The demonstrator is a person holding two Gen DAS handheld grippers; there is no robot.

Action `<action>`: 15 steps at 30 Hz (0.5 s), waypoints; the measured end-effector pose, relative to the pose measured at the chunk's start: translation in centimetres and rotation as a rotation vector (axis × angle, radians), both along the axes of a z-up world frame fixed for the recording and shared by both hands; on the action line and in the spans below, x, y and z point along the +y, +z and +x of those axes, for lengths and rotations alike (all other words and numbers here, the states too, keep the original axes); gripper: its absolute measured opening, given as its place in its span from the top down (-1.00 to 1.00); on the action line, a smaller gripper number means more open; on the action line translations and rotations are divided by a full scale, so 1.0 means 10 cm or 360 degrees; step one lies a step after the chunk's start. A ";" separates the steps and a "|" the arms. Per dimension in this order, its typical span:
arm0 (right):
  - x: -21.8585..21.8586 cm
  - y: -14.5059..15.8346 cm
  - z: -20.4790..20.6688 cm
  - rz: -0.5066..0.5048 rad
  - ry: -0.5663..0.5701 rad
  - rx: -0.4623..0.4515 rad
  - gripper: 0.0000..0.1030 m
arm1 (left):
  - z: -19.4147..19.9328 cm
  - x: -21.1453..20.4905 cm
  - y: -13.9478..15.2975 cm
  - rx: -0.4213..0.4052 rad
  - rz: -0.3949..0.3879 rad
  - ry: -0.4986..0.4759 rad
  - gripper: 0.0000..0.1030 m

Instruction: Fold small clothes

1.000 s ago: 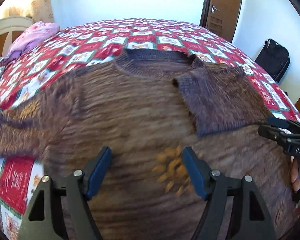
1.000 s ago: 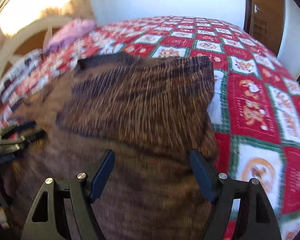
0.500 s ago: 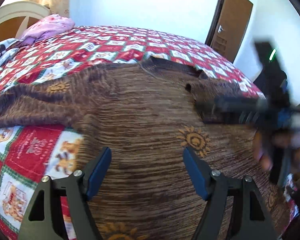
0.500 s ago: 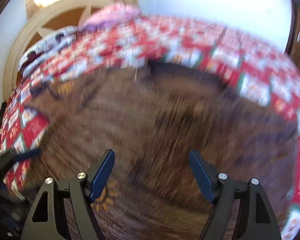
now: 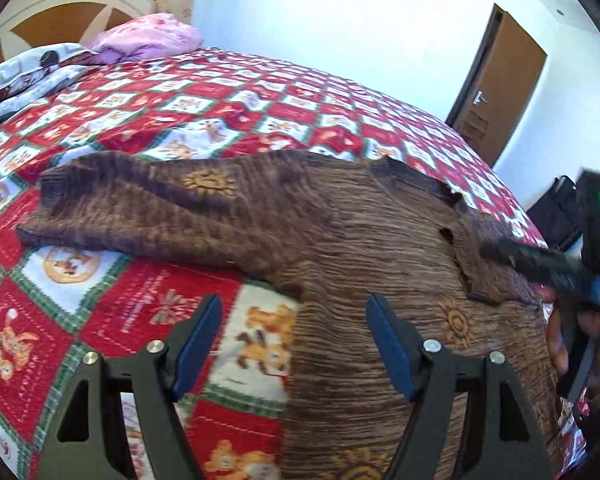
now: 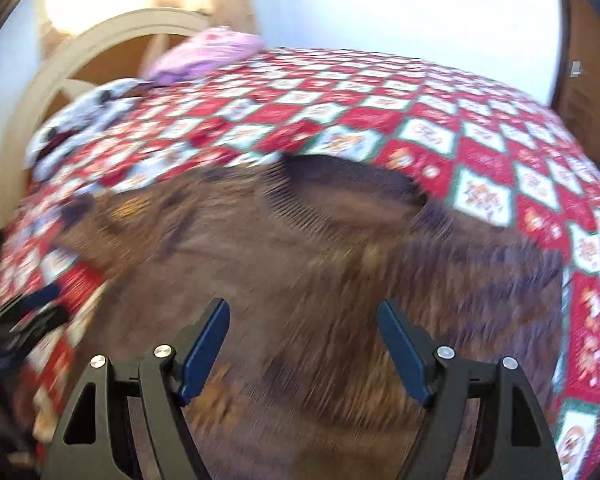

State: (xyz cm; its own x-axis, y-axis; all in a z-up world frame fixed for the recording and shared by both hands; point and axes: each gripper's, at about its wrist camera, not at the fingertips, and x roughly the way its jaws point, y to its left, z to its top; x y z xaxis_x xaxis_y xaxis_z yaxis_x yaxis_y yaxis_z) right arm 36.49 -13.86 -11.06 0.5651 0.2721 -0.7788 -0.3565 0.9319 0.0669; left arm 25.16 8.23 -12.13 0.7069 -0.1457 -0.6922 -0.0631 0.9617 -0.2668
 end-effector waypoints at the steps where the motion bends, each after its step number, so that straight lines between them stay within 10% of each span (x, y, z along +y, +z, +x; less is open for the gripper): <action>1: 0.07 -0.05 0.10 -0.0080 -0.0041 -0.0004 -0.50 | -0.01 0.02 0.01 0.0001 0.0001 0.0008 -0.49; 5: 0.29 -0.31 0.34 -0.0401 -0.0116 0.0033 0.33 | -0.05 0.10 0.02 -0.0004 0.0036 0.0016 -0.49; 9: 0.03 -0.26 0.33 -0.0207 -0.0196 -0.0010 0.63 | -0.07 0.20 -0.02 0.0015 0.0010 0.0034 -0.49; 13: -0.13 -0.03 0.20 0.0147 -0.0097 -0.0160 0.59 | -0.06 0.30 -0.05 0.0017 -0.0007 0.0056 -0.49; 15: -0.11 -0.06 0.22 0.0137 -0.0059 -0.0111 0.12 | -0.06 0.33 -0.06 0.0014 0.0003 0.0069 -0.49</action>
State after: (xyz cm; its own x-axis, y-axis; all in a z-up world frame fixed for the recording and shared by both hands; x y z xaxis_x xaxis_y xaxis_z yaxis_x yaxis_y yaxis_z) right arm 38.74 -15.00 -11.67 0.6281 0.3145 -0.7117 -0.3288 0.9363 0.1236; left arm 24.59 11.56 -12.72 0.7064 -0.1136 -0.6987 -0.1070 0.9586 -0.2641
